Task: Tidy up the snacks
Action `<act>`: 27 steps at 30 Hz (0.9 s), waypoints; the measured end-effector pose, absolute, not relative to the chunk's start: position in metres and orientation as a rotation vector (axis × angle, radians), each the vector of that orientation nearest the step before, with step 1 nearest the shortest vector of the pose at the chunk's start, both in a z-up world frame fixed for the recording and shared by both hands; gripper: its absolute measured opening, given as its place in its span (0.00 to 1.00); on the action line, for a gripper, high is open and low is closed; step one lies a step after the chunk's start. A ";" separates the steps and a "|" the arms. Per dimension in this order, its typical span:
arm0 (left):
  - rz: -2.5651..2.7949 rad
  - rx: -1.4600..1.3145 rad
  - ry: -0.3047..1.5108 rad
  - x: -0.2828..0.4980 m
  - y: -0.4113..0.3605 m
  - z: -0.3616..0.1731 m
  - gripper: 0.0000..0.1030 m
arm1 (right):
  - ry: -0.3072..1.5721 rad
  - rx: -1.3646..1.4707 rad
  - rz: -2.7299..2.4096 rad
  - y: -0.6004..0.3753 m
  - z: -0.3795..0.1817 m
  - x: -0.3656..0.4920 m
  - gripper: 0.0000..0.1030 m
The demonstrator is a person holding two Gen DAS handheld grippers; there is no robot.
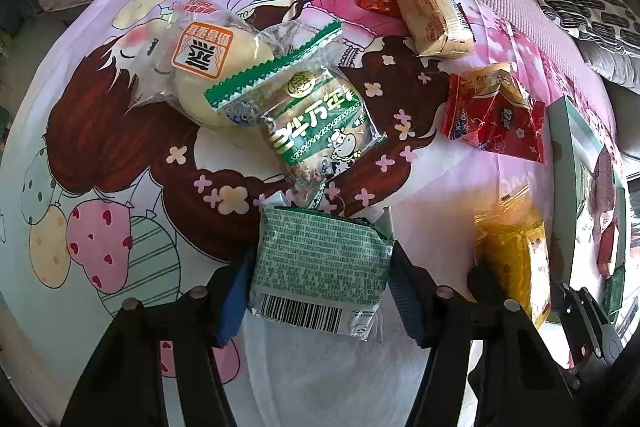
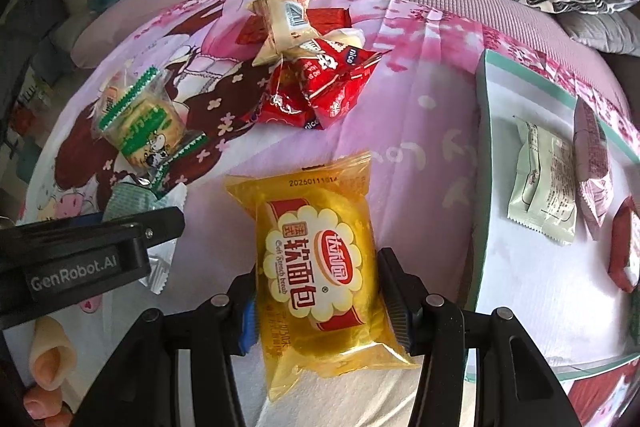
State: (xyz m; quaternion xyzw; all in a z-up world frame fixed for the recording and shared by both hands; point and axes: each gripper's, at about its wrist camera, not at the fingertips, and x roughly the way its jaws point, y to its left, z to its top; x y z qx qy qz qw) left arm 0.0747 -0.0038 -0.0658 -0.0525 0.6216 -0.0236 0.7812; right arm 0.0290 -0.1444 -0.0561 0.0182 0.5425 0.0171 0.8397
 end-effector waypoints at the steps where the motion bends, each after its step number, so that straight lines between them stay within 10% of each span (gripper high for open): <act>1: -0.050 -0.113 1.342 0.075 -0.004 -0.066 0.63 | 1.147 0.030 0.034 -0.143 -0.056 0.029 0.52; 27: -0.041 -0.157 1.310 0.075 0.000 -0.053 0.59 | 1.114 0.029 0.051 -0.147 -0.044 0.027 0.46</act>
